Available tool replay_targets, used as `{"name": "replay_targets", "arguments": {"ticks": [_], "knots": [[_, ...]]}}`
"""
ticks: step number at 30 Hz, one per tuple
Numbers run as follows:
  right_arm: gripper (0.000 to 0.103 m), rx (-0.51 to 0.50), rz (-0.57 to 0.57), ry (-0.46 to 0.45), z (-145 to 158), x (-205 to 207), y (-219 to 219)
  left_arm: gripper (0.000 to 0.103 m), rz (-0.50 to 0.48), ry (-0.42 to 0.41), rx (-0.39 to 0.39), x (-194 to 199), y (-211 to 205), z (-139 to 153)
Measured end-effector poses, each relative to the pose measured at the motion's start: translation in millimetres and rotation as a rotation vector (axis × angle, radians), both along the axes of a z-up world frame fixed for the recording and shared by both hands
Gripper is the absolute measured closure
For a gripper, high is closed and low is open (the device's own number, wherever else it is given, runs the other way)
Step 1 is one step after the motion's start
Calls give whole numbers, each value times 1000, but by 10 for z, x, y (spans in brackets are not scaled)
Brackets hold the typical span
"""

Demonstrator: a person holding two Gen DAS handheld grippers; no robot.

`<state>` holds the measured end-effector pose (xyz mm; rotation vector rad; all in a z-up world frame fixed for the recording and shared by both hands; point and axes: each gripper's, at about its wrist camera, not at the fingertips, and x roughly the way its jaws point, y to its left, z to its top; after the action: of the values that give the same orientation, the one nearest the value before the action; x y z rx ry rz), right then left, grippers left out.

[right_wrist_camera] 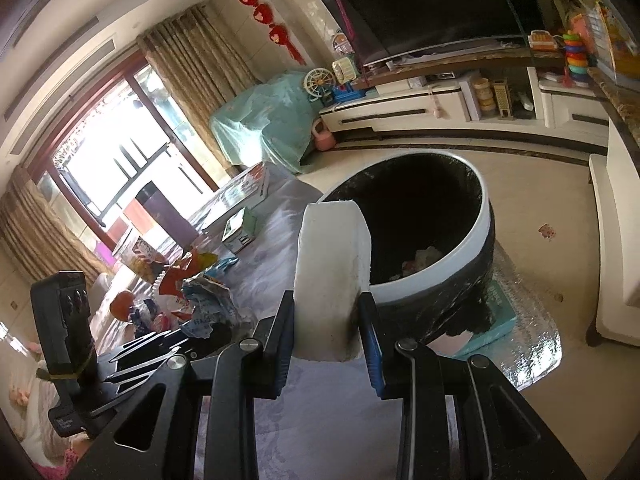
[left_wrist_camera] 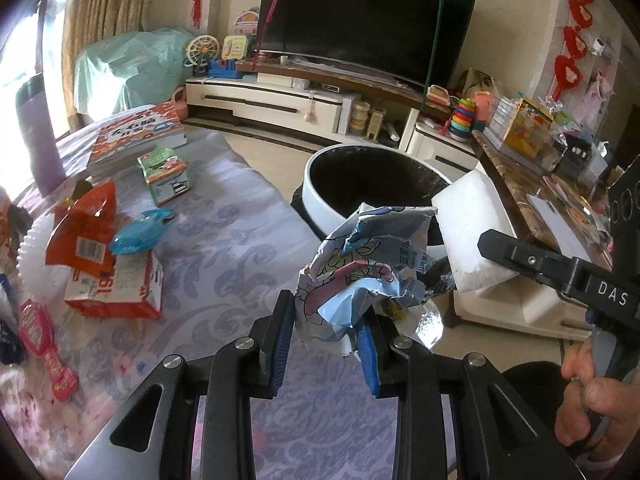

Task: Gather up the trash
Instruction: 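Carry the wrapper and tissue block over the trash bin with both tools, then open both tools to drop the wrapper and tissue block into the bin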

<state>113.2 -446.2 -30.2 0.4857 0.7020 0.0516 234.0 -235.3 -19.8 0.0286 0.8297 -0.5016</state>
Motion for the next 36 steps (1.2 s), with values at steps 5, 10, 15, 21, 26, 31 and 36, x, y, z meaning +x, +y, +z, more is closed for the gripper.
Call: {"name": "replay_targets", "arguments": {"ticks": [5,10,15,21,26,31,36], "knots": [[72,-4,-12,-4,26,46,-85,74,-8,-2,5,74,-85,0],[72,-6,-22,-6,40,105,-161,74,-19,-8,14,166,-192,24],[72,-13,-32,-3,50,161,-250,74,-25,-12,18,273,-281,41],[72,-20,-42,5,42,243,-353,74,-35,-7,31,401,-403,3],[72,-24,-47,11,39,338,-427,74,-40,-5,42,536,-530,2],[72,-31,-50,20,19,443,-469,74,-47,-7,54,661,-635,-12],[72,-42,-46,39,-25,539,-504,74,-48,0,66,806,-701,-44]]}}
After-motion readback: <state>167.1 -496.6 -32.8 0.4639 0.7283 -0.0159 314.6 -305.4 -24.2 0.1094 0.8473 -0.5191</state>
